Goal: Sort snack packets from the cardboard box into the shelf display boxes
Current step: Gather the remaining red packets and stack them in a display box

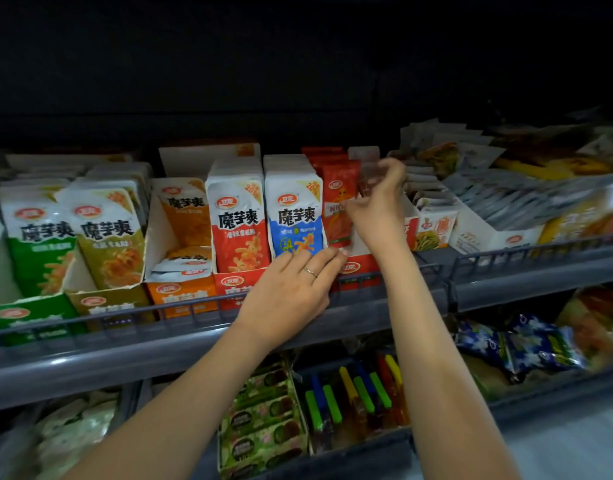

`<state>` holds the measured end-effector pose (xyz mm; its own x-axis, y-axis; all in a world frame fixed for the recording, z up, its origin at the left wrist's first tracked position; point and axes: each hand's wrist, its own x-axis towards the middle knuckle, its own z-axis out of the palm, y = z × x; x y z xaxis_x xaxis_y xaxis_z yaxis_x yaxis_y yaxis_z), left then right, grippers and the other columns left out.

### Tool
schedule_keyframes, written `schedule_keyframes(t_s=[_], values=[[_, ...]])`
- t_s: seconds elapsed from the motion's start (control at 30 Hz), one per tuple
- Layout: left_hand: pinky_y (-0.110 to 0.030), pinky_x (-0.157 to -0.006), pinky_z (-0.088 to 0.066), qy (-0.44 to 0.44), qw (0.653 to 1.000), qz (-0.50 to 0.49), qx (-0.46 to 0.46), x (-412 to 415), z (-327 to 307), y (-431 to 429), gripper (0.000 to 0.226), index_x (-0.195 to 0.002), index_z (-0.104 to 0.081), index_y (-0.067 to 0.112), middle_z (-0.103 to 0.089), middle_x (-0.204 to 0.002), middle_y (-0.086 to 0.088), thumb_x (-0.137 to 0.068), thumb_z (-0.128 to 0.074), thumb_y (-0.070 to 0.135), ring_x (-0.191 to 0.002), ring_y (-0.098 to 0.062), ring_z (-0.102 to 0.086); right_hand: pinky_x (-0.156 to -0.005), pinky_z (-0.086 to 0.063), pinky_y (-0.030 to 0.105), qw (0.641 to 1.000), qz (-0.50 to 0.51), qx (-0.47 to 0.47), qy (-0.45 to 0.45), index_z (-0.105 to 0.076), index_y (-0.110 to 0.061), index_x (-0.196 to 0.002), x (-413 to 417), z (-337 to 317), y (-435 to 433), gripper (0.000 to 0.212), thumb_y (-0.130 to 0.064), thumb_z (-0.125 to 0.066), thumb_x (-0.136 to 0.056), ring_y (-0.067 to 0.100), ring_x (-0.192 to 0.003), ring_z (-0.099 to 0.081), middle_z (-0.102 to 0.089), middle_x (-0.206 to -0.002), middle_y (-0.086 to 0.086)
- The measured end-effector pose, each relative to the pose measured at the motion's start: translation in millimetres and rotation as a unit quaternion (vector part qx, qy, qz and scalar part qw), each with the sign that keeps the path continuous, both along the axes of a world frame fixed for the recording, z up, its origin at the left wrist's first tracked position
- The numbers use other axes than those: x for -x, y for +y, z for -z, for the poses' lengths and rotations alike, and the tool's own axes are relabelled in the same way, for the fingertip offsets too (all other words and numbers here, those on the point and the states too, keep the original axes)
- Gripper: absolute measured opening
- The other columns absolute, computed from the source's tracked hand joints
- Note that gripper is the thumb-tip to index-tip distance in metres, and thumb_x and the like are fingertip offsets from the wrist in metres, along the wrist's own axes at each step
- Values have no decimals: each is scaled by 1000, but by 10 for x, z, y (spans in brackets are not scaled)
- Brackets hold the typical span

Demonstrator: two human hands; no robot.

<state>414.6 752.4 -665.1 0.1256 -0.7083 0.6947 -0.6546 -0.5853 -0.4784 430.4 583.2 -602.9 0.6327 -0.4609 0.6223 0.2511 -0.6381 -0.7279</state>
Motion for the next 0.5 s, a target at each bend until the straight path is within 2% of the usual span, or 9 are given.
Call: schedule_keyframes(t_s=[0.03,0.1,0.17,0.2,0.27,0.37,0.43,0.5], values=[[-34,-77,-37,3,1000,0,2,1,-6,-3,45,-129,-53,7,-62,-123,-7,-86,-49,19,-87,-26,-59,-71,-53,37,1000,7,13,-17,-30,-18,-110,26,0,4,53,-3,-69,-78,22,-81,-65,-46,-117,8],[-34,-76,-37,7,1000,0,3,16,-13,-5,44,-129,-55,7,-62,-122,-7,-86,-48,20,-86,-26,-59,-68,-50,38,995,15,93,-17,-38,-20,-99,67,-13,-17,39,-8,-69,-79,19,-75,-59,-48,-103,3],[-34,-76,-36,13,1000,1,0,31,-18,-1,45,-129,-55,8,-62,-123,-6,-87,-46,20,-87,-26,-59,-75,-48,38,979,2,199,45,-55,-19,-93,93,-21,-53,18,-14,-67,-82,18,-80,-56,-52,-93,-1],[-33,-76,-36,16,1000,0,-1,34,-22,3,45,-129,-55,8,-62,-123,-6,-86,-46,21,-88,-25,-59,-82,-46,37,969,-9,234,85,-61,-20,-97,90,-15,-70,13,-16,-65,-84,20,-88,-57,-54,-95,-1],[-34,-76,-36,20,1000,-7,-4,32,-26,8,46,-130,-53,9,-62,-124,-6,-87,-46,21,-88,-25,-59,-96,-38,37,952,-28,267,149,-65,-24,-111,84,-14,-78,25,-13,-56,-90,21,-108,-54,-55,-113,1],[-35,-76,-39,26,1000,-10,-10,37,-24,8,47,-131,-51,8,-61,-124,-6,-87,-46,21,-89,-26,-59,-107,-25,41,929,-39,301,212,-61,-33,-124,100,-37,-55,45,-4,-46,-93,19,-124,-43,-47,-130,-1],[-35,-76,-40,29,999,-10,-12,47,-30,8,46,-130,-53,8,-61,-124,-6,-86,-47,21,-89,-25,-59,-112,-17,43,909,-33,325,258,-60,-33,-125,100,-51,-36,47,-2,-46,-92,19,-131,-35,-41,-136,-2],[-34,-75,-40,30,999,-12,-12,57,-37,11,45,-129,-55,8,-62,-123,-6,-86,-47,21,-88,-25,-59,-113,-15,42,897,-22,337,284,-60,-32,-124,84,-36,-24,41,-8,-48,-94,20,-134,-30,-37,-139,-2]])
